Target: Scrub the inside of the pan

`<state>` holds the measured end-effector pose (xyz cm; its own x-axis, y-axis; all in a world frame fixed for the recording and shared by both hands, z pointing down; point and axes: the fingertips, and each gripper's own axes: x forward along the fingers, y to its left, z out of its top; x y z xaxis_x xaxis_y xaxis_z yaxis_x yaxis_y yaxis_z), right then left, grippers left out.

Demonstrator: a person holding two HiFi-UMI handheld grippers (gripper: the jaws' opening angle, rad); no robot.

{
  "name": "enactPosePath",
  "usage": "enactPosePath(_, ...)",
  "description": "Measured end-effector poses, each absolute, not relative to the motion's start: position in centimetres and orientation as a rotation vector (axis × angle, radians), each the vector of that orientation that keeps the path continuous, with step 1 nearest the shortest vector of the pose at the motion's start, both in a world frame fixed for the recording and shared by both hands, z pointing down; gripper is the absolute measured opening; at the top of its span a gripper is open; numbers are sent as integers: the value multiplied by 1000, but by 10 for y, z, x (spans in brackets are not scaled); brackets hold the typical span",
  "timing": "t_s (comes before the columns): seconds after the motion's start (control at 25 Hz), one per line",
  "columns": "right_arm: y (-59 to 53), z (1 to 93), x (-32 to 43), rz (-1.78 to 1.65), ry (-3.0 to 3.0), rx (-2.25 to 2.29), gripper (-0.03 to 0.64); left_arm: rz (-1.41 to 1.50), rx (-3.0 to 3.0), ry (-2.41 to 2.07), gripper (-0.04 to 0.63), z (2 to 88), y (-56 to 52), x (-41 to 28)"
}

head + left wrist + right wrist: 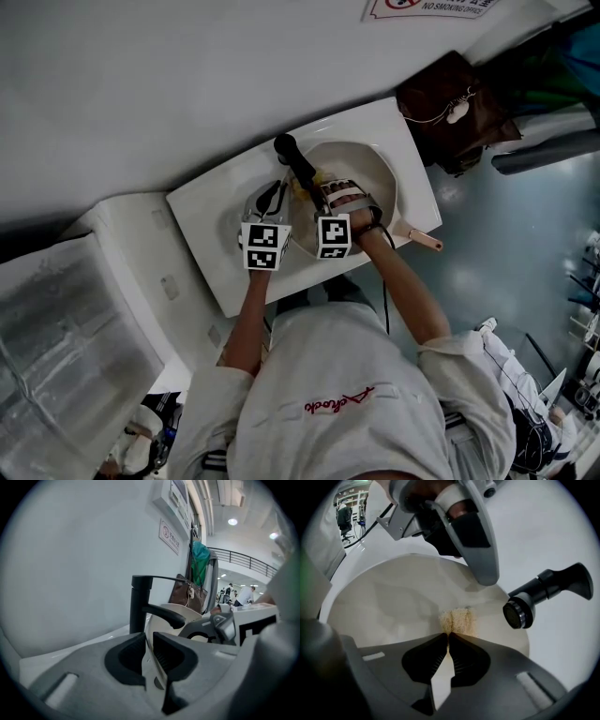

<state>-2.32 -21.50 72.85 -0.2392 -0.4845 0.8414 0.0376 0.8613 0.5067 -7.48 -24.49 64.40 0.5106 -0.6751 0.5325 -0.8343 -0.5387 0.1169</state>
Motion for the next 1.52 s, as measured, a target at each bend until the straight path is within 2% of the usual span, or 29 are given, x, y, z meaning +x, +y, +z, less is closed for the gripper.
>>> enactPosePath(0.68,-237,741,-8,-475,-1693,347,25,607,2394,-1253,51,642,-245,-75)
enactPosePath(1.52,-236,755,81,-313,-1578,419,25,623,2393,-1242,52,643,-246,-74)
